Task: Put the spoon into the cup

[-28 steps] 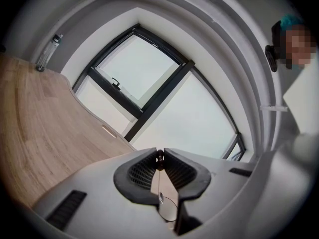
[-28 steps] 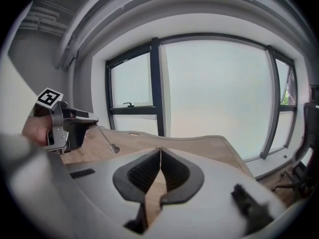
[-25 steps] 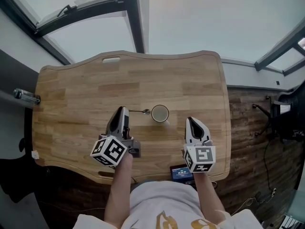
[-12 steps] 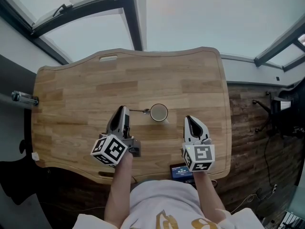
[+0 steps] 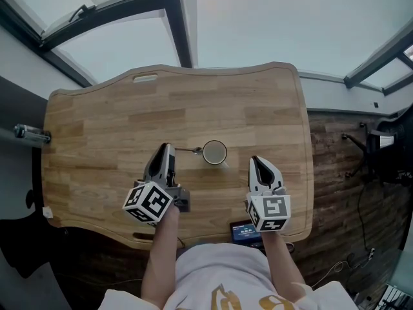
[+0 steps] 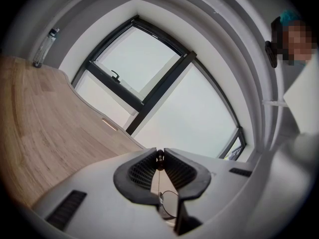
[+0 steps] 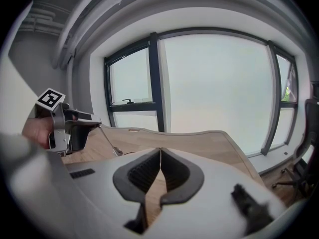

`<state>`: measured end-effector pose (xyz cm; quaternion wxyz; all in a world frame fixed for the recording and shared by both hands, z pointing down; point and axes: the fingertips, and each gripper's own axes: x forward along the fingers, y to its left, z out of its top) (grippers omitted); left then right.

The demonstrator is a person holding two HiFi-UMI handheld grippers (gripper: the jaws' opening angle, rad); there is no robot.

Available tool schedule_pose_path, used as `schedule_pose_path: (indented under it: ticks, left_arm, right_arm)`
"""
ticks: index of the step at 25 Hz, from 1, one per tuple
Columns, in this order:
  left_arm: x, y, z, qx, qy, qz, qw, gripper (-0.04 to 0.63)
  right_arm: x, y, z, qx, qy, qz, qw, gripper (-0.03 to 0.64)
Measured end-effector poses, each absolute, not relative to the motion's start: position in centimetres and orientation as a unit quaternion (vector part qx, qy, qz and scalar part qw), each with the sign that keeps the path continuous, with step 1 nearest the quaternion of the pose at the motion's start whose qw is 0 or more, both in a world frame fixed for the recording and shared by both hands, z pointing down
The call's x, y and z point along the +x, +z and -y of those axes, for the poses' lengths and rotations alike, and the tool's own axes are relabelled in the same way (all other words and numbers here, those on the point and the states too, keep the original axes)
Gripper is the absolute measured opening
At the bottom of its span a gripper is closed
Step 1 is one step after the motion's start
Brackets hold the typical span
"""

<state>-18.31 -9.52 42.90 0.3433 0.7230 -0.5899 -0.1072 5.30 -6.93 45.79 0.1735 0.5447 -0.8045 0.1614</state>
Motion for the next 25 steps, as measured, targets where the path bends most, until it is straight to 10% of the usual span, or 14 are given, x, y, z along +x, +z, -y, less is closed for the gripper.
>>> schedule_pose_path:
  ticks: [25]
  left_arm:
    - [-17.1, 43.6, 9.8, 0.730, -0.090, 0.585, 0.343, 0.054]
  right_arm:
    - [5.4, 46.1, 7.0, 0.542, 0.167, 0.806, 0.171, 0.032]
